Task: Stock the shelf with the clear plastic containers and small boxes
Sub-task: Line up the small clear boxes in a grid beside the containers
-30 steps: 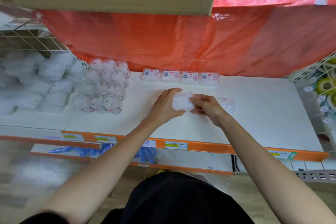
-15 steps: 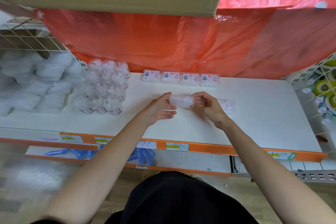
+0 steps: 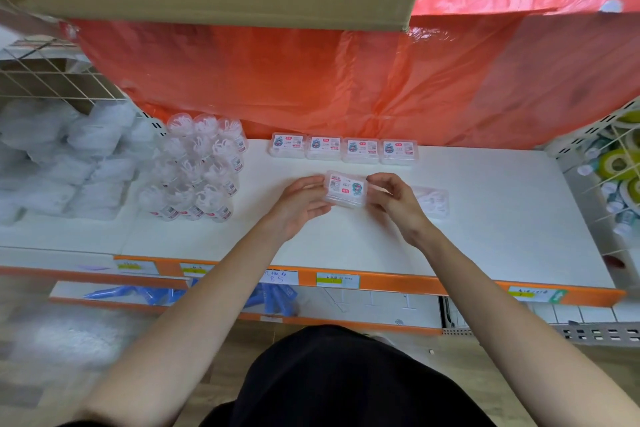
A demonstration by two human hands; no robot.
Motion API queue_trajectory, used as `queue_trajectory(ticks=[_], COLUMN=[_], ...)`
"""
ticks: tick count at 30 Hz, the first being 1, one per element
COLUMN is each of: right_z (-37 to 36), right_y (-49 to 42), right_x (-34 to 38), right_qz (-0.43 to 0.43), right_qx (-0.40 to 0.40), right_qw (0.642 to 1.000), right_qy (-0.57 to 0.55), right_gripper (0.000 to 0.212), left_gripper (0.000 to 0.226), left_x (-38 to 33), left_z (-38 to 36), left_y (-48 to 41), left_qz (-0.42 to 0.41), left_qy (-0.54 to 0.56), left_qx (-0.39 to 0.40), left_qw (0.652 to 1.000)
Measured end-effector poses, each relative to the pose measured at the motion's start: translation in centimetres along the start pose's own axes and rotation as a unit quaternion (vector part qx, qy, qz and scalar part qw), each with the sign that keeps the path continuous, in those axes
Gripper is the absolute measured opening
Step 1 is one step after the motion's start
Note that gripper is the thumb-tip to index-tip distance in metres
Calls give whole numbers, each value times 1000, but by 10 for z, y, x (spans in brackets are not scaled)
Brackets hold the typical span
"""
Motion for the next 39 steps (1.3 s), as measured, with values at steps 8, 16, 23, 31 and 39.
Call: queue_trajectory(ticks=[8, 16, 23, 31, 39], right_z=[-8, -9, -12, 8, 29], right_y=[-3, -4, -2, 6, 3], right_x=[10, 10, 2, 25, 27], right_qz=[-87, -103, -96, 204, 238], right_qx=[23, -10, 15, 21, 13], right_qw=[995, 987, 990, 933, 900], right_qy=[-33, -125, -100, 295, 364], right_gripper=[26, 38, 55, 72, 57], left_gripper=[33, 38, 30, 17, 18], left_x=[-1, -3, 2, 0, -4], left_z=[-9, -9, -24, -26, -57], left_y=[4, 5, 2, -9, -20], left_qz=[-9, -23, -23, -37, -86], left_qy=[-44, -71, -100, -144, -160], left_qx=[46, 26, 30, -24, -35], left_qw=[998, 997, 994, 989, 983])
Point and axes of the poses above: each hand's wrist, its own y-axis away from the middle knuckle, its own z-axis out of the back of the hand, x = y × z, the point moved 6 cm from there along -y, towards the middle knuckle, and after that the axes turned 3 degrees about x, right-handed, at the moved point
